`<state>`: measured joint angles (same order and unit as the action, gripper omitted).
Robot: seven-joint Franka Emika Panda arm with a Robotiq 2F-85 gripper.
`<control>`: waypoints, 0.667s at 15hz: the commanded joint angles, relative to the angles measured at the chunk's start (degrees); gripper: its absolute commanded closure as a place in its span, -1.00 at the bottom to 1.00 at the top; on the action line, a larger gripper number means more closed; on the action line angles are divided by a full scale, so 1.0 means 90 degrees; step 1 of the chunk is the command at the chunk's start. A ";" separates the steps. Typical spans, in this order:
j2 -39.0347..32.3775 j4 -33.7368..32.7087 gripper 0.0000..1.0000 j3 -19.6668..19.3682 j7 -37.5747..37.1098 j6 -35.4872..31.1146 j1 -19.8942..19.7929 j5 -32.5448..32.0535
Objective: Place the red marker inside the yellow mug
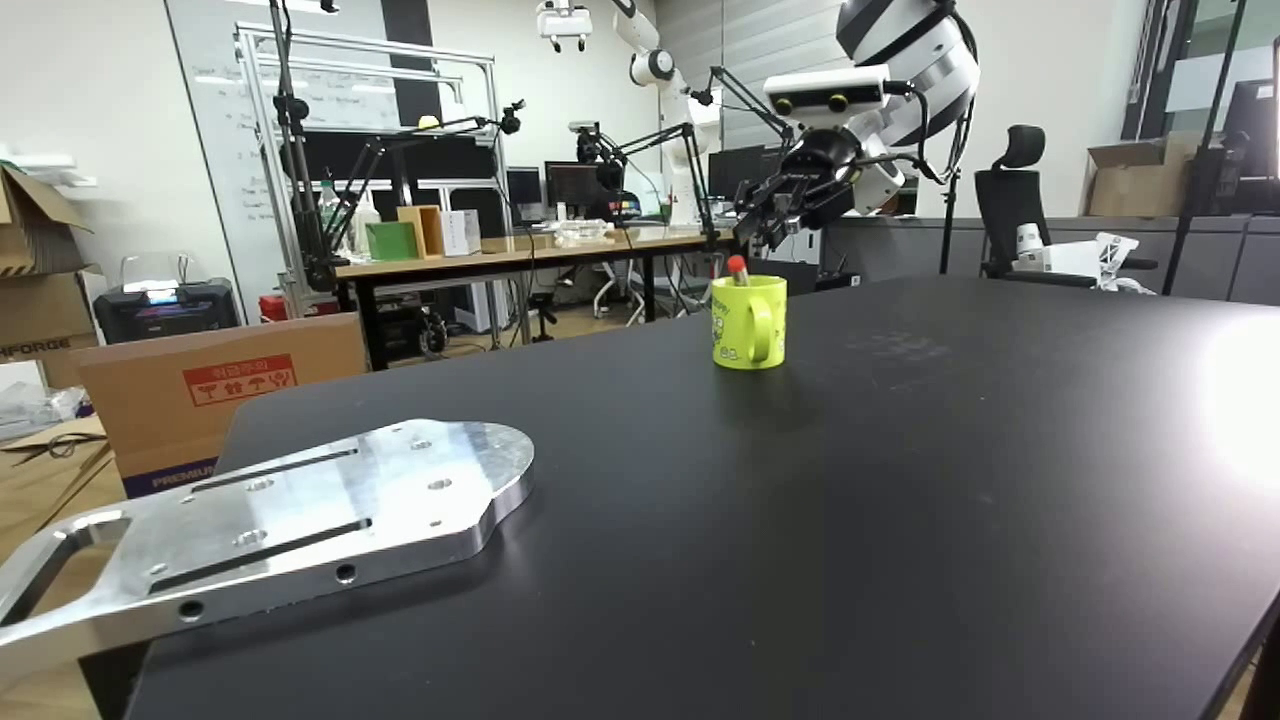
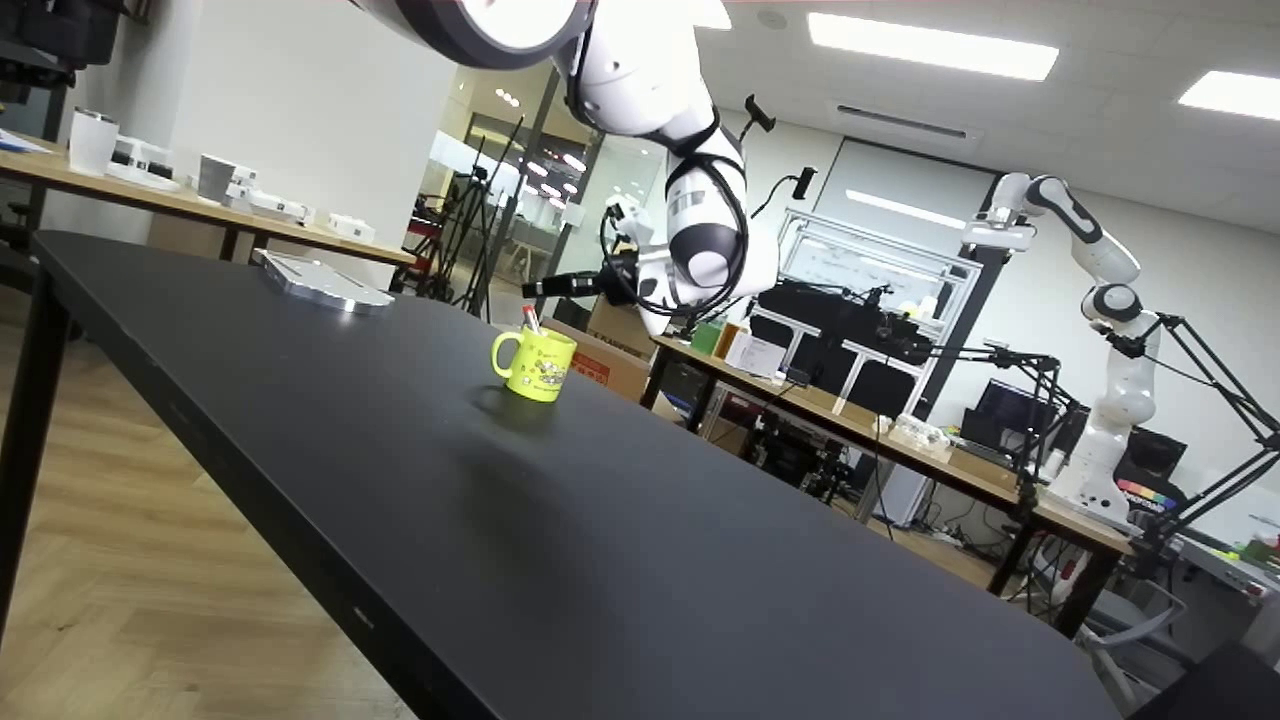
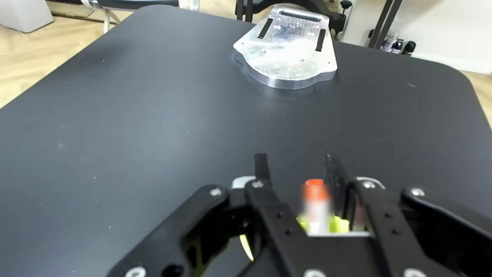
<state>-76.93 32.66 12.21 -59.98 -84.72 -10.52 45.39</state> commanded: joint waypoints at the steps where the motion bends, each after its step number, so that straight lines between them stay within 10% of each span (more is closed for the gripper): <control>1: 0.0167 -0.0357 -0.44 0.0132 -0.0134 0.0199 0.0012 0.0048; 5: 0.0461 -0.0486 -0.97 0.0266 -0.0040 0.0233 -0.0026 0.0073; 7: 0.0450 -0.0375 -0.74 0.0203 0.0017 0.0129 0.0008 0.0038; 10: 0.0562 -0.0383 -1.00 0.0202 0.0023 0.0163 -0.0010 0.0037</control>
<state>-71.88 29.22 14.03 -59.77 -83.25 -10.61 45.73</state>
